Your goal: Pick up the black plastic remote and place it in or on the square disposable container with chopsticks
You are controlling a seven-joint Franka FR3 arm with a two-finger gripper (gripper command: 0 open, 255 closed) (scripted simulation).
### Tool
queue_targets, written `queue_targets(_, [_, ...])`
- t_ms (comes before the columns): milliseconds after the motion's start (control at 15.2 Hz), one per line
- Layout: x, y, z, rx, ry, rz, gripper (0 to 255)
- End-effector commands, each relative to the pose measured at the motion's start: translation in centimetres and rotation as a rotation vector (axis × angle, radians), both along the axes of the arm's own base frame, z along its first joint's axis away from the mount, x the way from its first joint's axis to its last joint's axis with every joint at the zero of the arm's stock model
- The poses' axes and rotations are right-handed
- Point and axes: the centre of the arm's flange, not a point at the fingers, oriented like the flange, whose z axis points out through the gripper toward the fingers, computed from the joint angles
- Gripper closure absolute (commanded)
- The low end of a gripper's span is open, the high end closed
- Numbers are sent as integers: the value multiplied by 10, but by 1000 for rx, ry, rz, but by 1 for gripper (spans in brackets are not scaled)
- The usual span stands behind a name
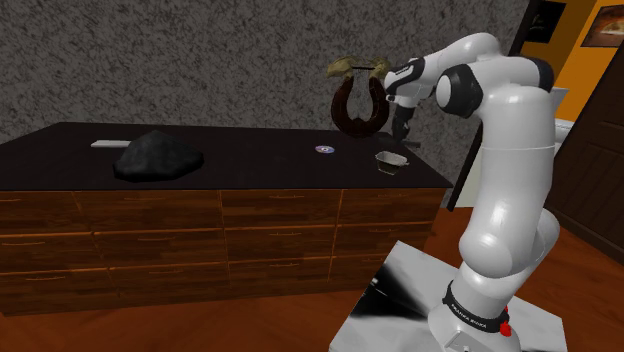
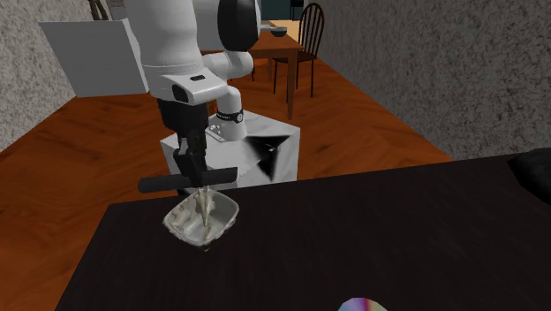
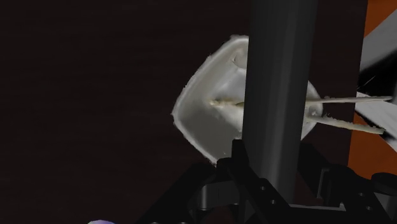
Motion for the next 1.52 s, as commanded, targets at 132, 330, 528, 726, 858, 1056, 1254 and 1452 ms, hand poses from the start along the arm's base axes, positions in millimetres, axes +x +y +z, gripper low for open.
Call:
queue_targets(132, [0, -1, -21, 0, 0, 0, 255])
queue_targets(330, [0, -1, -37, 0, 0, 0, 255])
queue_targets(528, [0, -1, -44, 0, 0, 0, 255])
queue_targets(726, [0, -1, -44, 0, 0, 0, 255])
queue_targets(858, [0, -1, -44, 0, 0, 0, 255])
queue_targets(1056, [0, -1, -44, 0, 0, 0, 0])
queue_targets(1254, [0, -1, -44, 0, 0, 0, 0])
queue_targets(1452, [-2, 1, -18, 0, 0, 0, 0])
